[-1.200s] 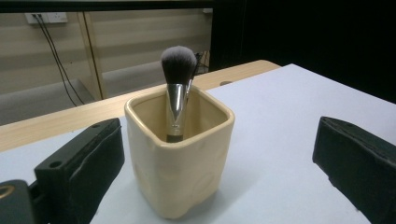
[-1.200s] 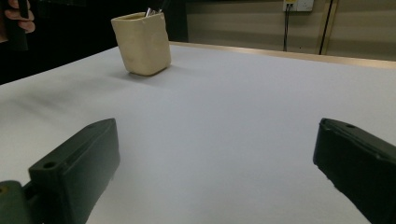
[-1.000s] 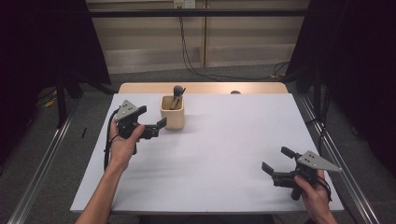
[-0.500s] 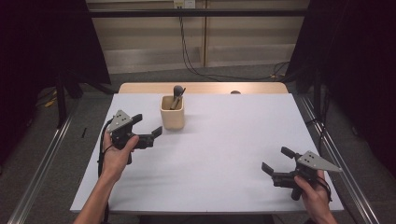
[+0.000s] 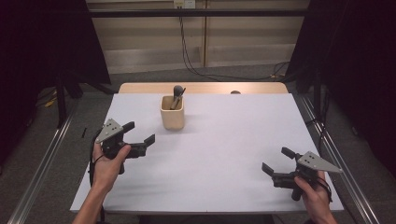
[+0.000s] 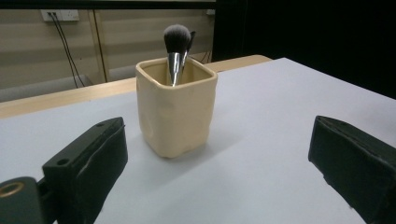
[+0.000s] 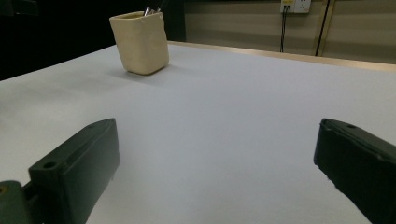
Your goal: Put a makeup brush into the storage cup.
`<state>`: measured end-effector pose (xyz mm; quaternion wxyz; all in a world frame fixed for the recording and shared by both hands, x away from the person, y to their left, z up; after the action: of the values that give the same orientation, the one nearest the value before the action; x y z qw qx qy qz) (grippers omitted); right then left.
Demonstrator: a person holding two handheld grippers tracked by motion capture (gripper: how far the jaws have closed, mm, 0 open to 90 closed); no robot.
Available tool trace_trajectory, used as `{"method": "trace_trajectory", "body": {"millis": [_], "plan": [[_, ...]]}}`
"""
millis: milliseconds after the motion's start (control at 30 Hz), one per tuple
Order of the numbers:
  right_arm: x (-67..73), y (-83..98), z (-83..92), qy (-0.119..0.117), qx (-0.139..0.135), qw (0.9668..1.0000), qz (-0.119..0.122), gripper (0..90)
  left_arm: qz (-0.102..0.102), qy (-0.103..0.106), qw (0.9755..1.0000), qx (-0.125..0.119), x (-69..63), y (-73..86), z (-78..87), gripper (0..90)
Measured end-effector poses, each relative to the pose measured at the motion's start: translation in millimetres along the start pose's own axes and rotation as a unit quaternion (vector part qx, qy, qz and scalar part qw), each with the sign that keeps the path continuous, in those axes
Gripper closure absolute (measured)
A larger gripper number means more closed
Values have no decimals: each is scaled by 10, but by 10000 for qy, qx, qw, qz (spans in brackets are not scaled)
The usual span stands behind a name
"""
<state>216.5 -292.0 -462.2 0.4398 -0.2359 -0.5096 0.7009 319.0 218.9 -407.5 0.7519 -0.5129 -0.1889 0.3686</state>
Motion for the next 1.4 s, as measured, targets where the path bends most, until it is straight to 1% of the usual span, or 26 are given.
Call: {"method": "trace_trajectory", "body": {"millis": [100, 133, 267, 333, 433, 500, 533, 600, 667, 700, 833, 933, 967, 1000, 1067, 1100, 1133, 1233, 1300, 1400], "plan": [[-1, 2, 1, -3, 2, 10000, 1, 0, 34, -21, 10000, -32, -7, 45, 46, 46], [-2, 3, 1, 0, 5, 10000, 8, 0, 17, -37, 10000, -12, -11, 54, 59, 46], [-1, 2, 2, 1, 5, 10000, -3, 0, 49, -61, 10000, 6, -46, 96, 93, 46], [-1, 2, 2, 10, 5, 10000, 1, 0, -3, -24, 10000, 44, -73, 111, 125, 44], [-3, 3, -1, 20, 15, 10000, 25, 0, -57, -78, 10000, 8, -111, 140, 177, 40], [0, 3, -1, 19, 17, 10000, 24, 0, 11, -83, 10000, 2, -123, 168, 200, 37], [1, 4, 0, 23, 17, 10000, 28, 0, 104, -85, 9999, 26, -126, 185, 207, 39], [2, 5, 2, 27, 20, 10000, 32, 0, 89, -138, 9999, 8, -130, 218, 217, 39], [1, 5, 4, 31, 18, 10000, 31, 0, 117, -154, 9998, 15, -133, 249, 231, 40], [2, 5, 4, 31, 19, 10000, 31, 0, 61, -186, 9998, 18, -134, 271, 245, 40], [2, 8, 6, 36, 29, 10000, 37, 0, 38, -143, 9998, 115, -142, 335, 278, 39], [2, 10, 8, 32, 35, 10000, 64, 0, 94, -53, 9998, 174, -160, 375, 306, 39], [2, 10, 7, 32, 36, 10000, 68, 0, 116, -105, 9998, 119, -172, 390, 322, 39], [5, 10, 5, 37, 38, 10000, 59, 0, 120, -123, 9998, 141, -179, 401, 333, 40], [7, 11, 7, 31, 38, 10000, 87, 0, 128, -80, 9998, 141, -206, 441, 345, 40], [10, 12, 11, 32, 51, 9999, 85, 0, 187, -76, 9997, 148, -216, 462, 353, 39], [10, 15, 15, 43, 45, 9999, 89, 0, 192, -68, 9997, 166, -215, 472, 362, 40], [9, 14, 27, 64, 31, 10000, 52, 0, 195, -142, 9996, 158, -221, 508, 400, 39], [7, 17, 31, 71, 31, 9999, 63, 0, 237, -124, 9995, 183, -215, 543, 427, 37], [8, 17, 32, 77, 30, 9999, 62, 0, 226, -158, 9993, 234, -197, 607, 458, 34]]}}
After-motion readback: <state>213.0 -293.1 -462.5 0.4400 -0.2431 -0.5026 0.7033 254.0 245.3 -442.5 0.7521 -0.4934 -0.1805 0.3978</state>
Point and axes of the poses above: each handheld gripper's, and its own axes: z roughly backward along the jaws, y roughly out of its underside, x roughly to its left, the point moved 1 cm from there along -z, roughly forward along the jaws, and after that the axes turned 6 degrees about x, right-handed, at the moved point
